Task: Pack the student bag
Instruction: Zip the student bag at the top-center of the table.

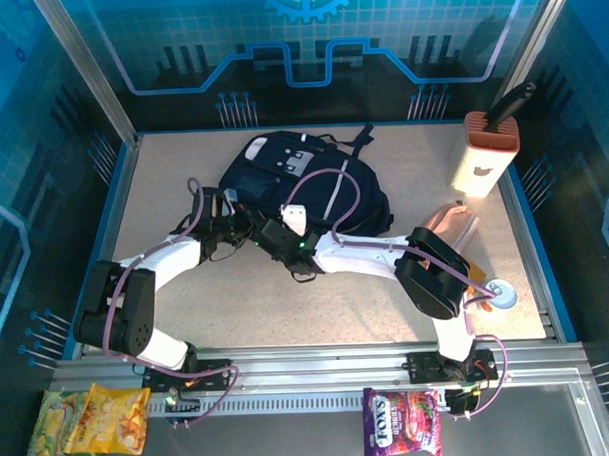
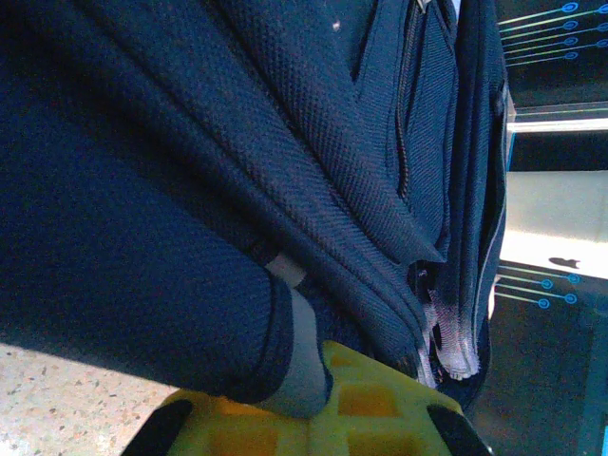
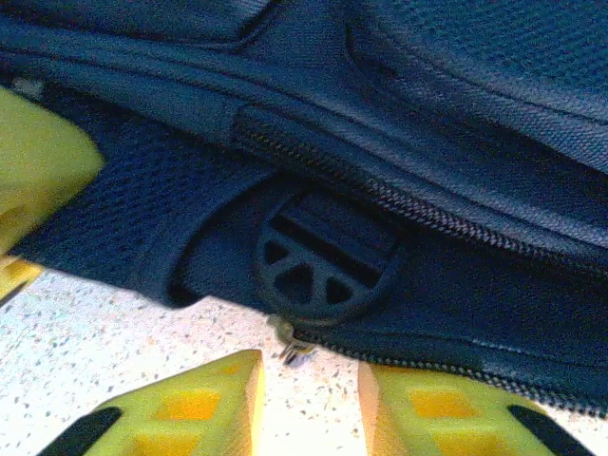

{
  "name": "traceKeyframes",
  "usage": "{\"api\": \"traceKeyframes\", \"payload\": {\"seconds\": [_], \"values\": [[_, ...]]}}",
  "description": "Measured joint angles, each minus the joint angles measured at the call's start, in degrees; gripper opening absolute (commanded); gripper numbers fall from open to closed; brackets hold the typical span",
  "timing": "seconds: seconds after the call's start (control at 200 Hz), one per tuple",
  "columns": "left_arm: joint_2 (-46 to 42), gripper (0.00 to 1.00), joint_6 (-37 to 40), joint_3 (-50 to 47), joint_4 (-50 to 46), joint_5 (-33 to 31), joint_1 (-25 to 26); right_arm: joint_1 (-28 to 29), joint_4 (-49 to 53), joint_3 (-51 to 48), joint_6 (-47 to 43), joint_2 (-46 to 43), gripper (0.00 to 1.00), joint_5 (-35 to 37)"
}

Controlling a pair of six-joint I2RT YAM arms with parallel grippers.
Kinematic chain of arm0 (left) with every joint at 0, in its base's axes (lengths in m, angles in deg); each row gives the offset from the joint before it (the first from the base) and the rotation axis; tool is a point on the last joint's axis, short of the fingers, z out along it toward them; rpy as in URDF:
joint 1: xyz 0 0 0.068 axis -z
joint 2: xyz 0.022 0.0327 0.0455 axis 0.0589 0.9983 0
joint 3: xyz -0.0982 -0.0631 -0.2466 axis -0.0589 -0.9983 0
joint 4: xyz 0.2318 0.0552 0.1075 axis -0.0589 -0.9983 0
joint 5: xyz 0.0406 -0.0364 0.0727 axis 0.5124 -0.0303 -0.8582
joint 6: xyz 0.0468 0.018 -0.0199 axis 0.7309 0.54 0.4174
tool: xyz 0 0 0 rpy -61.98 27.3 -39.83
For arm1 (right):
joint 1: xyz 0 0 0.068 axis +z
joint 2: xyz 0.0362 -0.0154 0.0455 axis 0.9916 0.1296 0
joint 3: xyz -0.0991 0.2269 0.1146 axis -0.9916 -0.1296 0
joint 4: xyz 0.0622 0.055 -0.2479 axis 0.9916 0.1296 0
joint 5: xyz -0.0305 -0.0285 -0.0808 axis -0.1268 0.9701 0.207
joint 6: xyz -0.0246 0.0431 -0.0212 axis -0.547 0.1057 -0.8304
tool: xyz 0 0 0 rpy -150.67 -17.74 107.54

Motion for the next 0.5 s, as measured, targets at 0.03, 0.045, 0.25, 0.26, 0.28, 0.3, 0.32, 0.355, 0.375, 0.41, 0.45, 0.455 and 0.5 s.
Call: {"api": "traceKeyframes", "payload": {"seconds": [0.03,0.045,0.25,0.26,0.28,0.3,0.32,0.355,0.375,0.41,0.45,0.455,0.5], "values": [[0.0,0.0,0.0,0.0,0.0,0.0,0.0,-0.2,-0.1,0.1,-0.4,0.3,0.28,-0.2],[0.0,0.0,0.0,0.0,0.0,0.0,0.0,-0.4,-0.1,0.2,-0.4,0.5,0.28,-0.2],[0.0,0.0,0.0,0.0,0.0,0.0,0.0,-1.0,0.3,2.3,-2.2,2.6,0.23,-0.4],[0.0,0.0,0.0,0.0,0.0,0.0,0.0,-1.0,0.4,2.4,-2.4,2.7,0.23,-0.4],[0.0,0.0,0.0,0.0,0.0,0.0,0.0,-1.0,0.5,2.6,-2.3,2.9,0.22,-0.4],[0.0,0.0,0.0,0.0,0.0,0.0,0.0,-1.0,0.8,2.8,-2.4,3.0,0.2,-0.4],[0.0,0.0,0.0,0.0,0.0,0.0,0.0,-1.1,1.0,3.0,-2.5,3.1,0.19,-0.4],[0.0,0.0,0.0,0.0,0.0,0.0,0.0,-1.2,1.5,3.3,-2.5,3.3,0.17,-0.4],[0.0,0.0,0.0,0.0,0.0,0.0,0.0,-1.2,1.6,3.4,-2.4,3.3,0.16,-0.4],[0.0,0.0,0.0,0.0,0.0,0.0,0.0,-1.2,1.9,3.6,-2.4,3.3,0.14,-0.4],[0.0,0.0,0.0,0.0,0.0,0.1,0.0,-1.2,2.0,3.7,-2.4,3.3,0.12,-0.4],[0.0,0.0,0.0,0.0,0.0,0.1,0.0,-1.2,2.0,3.7,-2.6,3.3,0.12,-0.3],[0.0,0.0,0.0,0.0,0.0,0.1,0.0,-1.2,2.2,3.7,-2.6,3.3,0.12,-0.3]]}}
